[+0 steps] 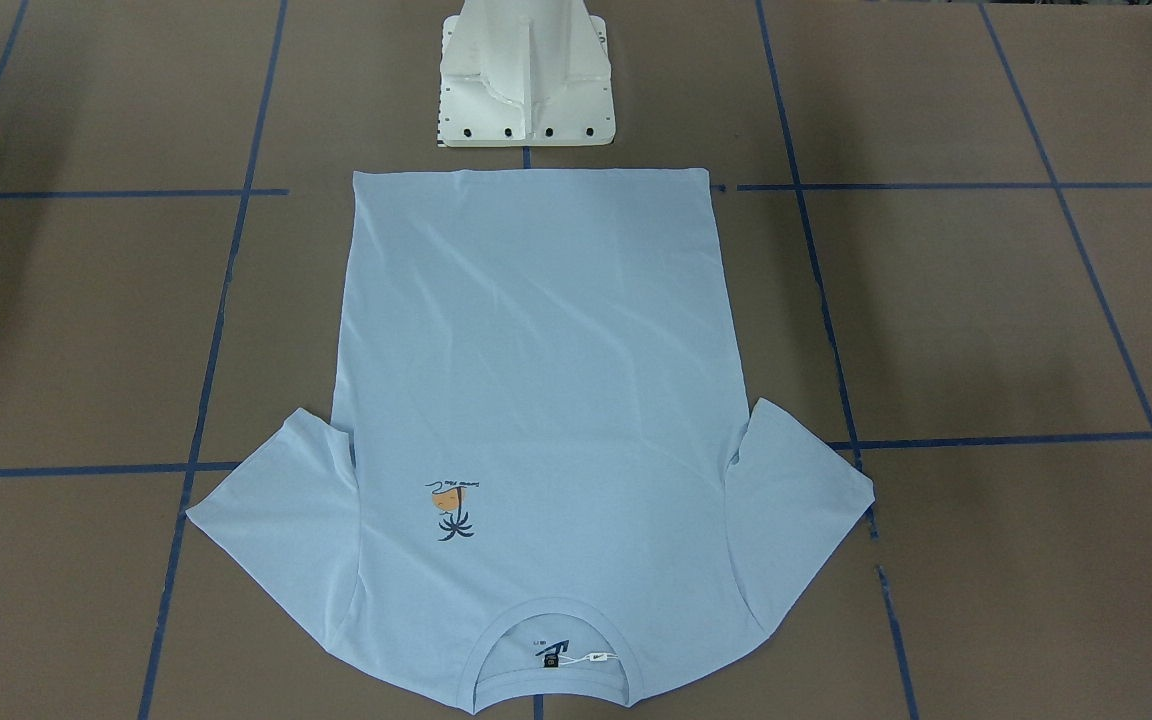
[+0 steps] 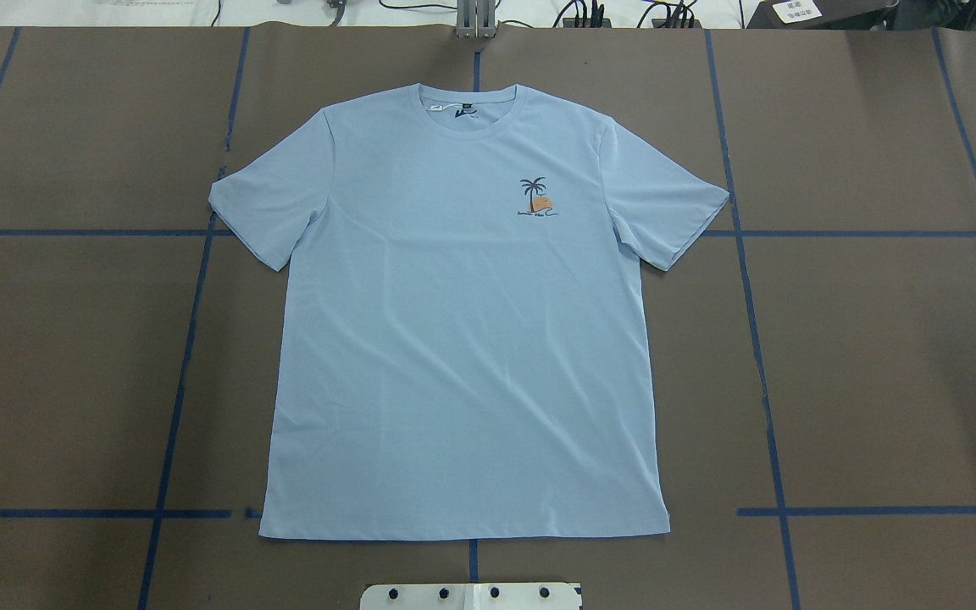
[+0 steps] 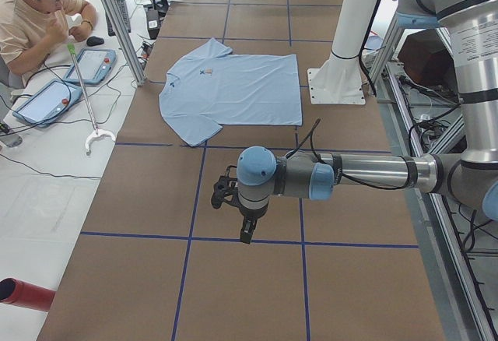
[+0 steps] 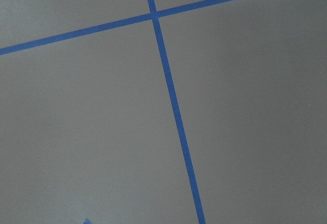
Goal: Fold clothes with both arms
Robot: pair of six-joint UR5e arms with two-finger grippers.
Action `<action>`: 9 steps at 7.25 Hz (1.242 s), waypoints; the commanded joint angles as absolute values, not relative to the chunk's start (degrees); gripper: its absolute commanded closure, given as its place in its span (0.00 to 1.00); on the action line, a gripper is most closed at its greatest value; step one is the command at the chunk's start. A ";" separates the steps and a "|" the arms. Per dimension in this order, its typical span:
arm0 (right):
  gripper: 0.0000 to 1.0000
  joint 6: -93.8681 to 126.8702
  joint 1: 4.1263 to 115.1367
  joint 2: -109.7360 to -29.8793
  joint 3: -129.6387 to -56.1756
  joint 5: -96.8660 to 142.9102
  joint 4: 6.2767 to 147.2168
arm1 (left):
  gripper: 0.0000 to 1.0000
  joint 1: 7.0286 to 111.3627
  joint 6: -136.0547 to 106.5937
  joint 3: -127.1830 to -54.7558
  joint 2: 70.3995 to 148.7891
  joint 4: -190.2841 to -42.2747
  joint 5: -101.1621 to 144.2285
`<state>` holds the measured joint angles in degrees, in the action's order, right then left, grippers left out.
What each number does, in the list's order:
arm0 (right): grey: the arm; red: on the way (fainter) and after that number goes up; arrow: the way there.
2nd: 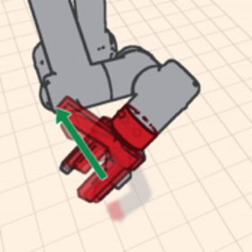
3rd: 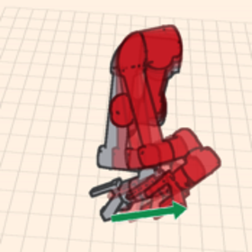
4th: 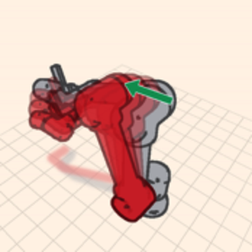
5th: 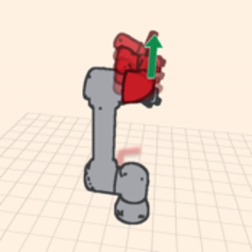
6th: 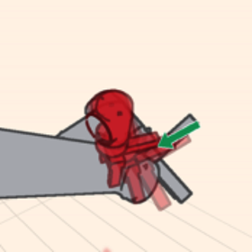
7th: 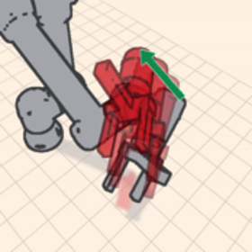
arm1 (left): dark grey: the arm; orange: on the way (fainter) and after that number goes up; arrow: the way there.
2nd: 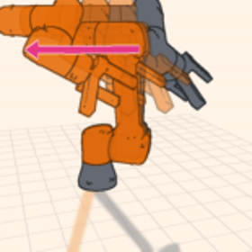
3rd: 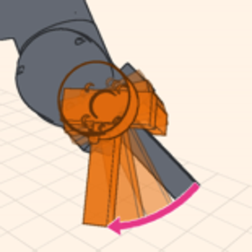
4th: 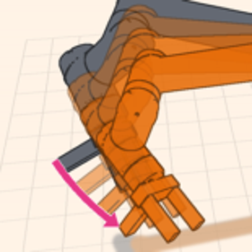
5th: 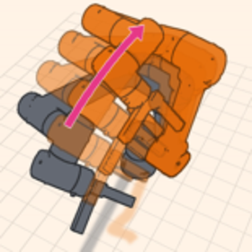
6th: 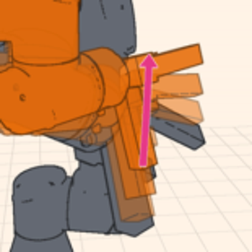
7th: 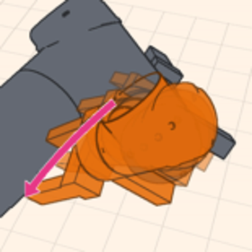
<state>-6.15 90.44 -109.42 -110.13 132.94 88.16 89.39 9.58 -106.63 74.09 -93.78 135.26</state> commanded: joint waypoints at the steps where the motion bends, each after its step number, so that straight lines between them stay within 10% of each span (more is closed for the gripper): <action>1: 0.00 -6.15 90.44 -109.34 -110.21 132.98 87.63 | 0.00 89.38 9.67 -106.87 74.18 -93.95 135.18; 9: 0.00 -0.55 90.35 -97.66 -105.22 137.45 74.62 | 0.00 89.47 9.49 -110.14 82.70 -112.10 130.52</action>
